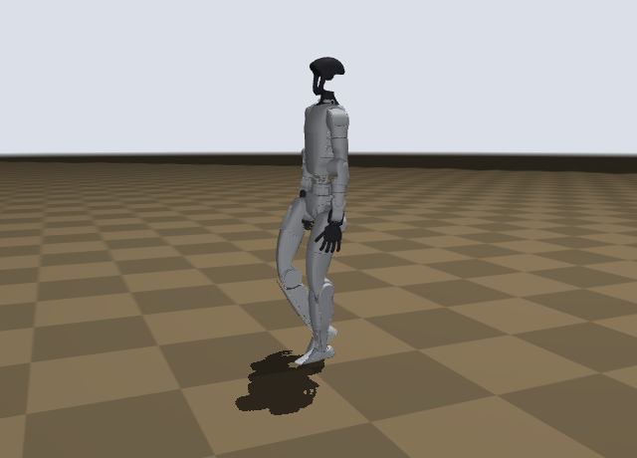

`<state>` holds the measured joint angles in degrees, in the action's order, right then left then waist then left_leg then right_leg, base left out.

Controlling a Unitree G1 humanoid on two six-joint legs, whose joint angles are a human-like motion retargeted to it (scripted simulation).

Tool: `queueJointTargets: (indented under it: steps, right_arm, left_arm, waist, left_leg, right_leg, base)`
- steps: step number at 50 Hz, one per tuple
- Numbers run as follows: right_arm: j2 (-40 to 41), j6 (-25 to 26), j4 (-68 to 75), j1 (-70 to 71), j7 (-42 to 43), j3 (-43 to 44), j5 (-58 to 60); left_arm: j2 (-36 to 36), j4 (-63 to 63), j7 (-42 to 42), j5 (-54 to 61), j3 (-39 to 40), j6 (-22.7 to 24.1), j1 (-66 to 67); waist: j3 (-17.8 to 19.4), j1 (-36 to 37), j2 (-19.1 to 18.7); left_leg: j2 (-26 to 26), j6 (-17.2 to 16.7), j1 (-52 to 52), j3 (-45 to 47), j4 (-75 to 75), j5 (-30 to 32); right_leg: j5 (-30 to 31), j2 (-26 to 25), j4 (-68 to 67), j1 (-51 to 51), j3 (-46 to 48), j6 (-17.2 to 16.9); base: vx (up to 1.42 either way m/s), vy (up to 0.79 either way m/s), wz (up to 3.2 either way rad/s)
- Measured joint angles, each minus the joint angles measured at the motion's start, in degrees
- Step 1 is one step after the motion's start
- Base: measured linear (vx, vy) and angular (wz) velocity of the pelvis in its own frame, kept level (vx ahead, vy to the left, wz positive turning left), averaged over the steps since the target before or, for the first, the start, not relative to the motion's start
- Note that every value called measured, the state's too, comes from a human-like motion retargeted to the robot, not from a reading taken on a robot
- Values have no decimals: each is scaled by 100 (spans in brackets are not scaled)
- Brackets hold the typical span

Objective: Walk run

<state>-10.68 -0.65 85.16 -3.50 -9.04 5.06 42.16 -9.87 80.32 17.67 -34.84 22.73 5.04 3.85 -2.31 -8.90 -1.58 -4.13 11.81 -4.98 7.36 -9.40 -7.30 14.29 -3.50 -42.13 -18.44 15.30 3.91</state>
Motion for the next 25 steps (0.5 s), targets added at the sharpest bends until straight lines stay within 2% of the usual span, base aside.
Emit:
queueJointTargets:
  steps: [3, 5, 8, 10, 11, 12, 15, 16, 17, 18, 20, 22, 25]
  right_arm:
    - [36, -76, 33, -124, 177, 202, -247]
    - [83, -100, 68, -195, 106, 314, -403]
    - [126, -111, 167, -304, -130, 397, -543]
    - [130, -112, 242, -367, -244, 432, -494]
    - [147, -99, 291, -376, -272, 419, -416]
    - [154, -78, 341, -380, -294, 411, -332]
    - [111, 67, 487, -327, -329, 428, -13]
    - [109, 120, 477, -353, -327, 490, 93]
    - [116, 159, 456, -391, -318, 540, 178]
    - [139, 167, 417, -455, -294, 569, 221]
    - [189, 143, 393, -492, -252, 612, 109]
    - [217, 268, 357, -347, -351, 634, -144]
    - [284, 477, 174, -117, -351, 532, -608]
  left_arm:
    - [-145, -609, 67, 188, -260, 446, -334]
    - [-254, -903, 79, 294, -356, 710, -582]
    - [-355, -1118, 45, 428, -436, 947, -883]
    - [-380, -1127, 36, 521, -455, 1032, -1021]
    - [-401, -1093, 31, 545, -409, 1050, -1039]
    - [-403, -1053, 16, 564, -367, 1064, -1044]
    - [-285, -849, -151, 593, -236, 1087, -900]
    - [-225, -723, -244, 586, -203, 1106, -801]
    - [-173, -583, -339, 566, -163, 1114, -693]
    - [-134, -414, -439, 519, -108, 1097, -569]
    - [-72, -54, -649, 331, -25, 958, -386]
    - [15, 259, -892, 145, 85, 763, -288]
    - [86, 547, -1004, 112, 226, 597, -94]
  waist:
    - [61, -276, 77]
    - [157, -465, 227]
    - [295, -607, 482]
    - [349, -680, 563]
    - [337, -563, 583]
    - [322, -508, 603]
    - [151, -543, 686]
    - [90, -632, 699]
    - [25, -734, 679]
    - [-50, -861, 591]
    - [-45, -942, 414]
    - [85, -1075, 372]
    - [126, -989, 576]
  left_leg:
    - [-264, -19, 353, -475, 121, -47]
    - [-491, -16, 624, -811, 129, -141]
    - [-750, -18, 1148, -1237, 137, -325]
    - [-797, -81, 1482, -1517, 145, -429]
    - [-709, -196, 1588, -1468, 122, -493]
    - [-668, -281, 1685, -1476, 94, -517]
    - [-760, -551, 1788, -1550, -79, -231]
    - [-734, -741, 1808, -1616, -245, -39]
    - [-674, -943, 1794, -1675, -456, 170]
    - [-544, -1167, 1710, -1721, -758, 415]
    - [-282, -1702, 1396, -1554, -1617, 836]
    - [47, -2083, 1004, -1295, -2628, 808]
    - [417, -1735, 563, -142, -3121, 461]
  right_leg:
    - [-316, 379, 1173, -331, -220, -353]
    - [-329, 664, 2144, -415, -382, -566]
    - [-653, 1044, 3425, -496, -458, -801]
    - [-874, 1040, 4097, -605, -998, -1419]
    - [-1018, 1049, 4235, -662, -709, -1702]
    - [-1059, 1089, 4281, -708, -502, -1820]
    - [-657, 1172, 3664, -847, -762, -1227]
    - [-133, 1370, 3579, -790, -283, -1206]
    - [149, 1420, 3474, -761, -164, -1064]
    - [-53, 1175, 3333, -787, -768, -682]
    - [-509, 773, 2906, -802, -1349, -186]
    - [-704, 951, 2727, -651, -941, -128]
    - [-891, 996, 2647, -494, -862, 74]
  base:
    - [67, -7, 147]
    - [79, -19, 151]
    - [73, -22, 129]
    - [90, -37, 79]
    - [79, -43, 10]
    - [73, -32, 13]
    - [83, -23, 46]
    - [91, -34, 77]
    - [96, -38, 123]
    - [95, -42, 116]
    - [85, -42, 106]
    - [50, -24, 106]
    - [44, -20, 18]
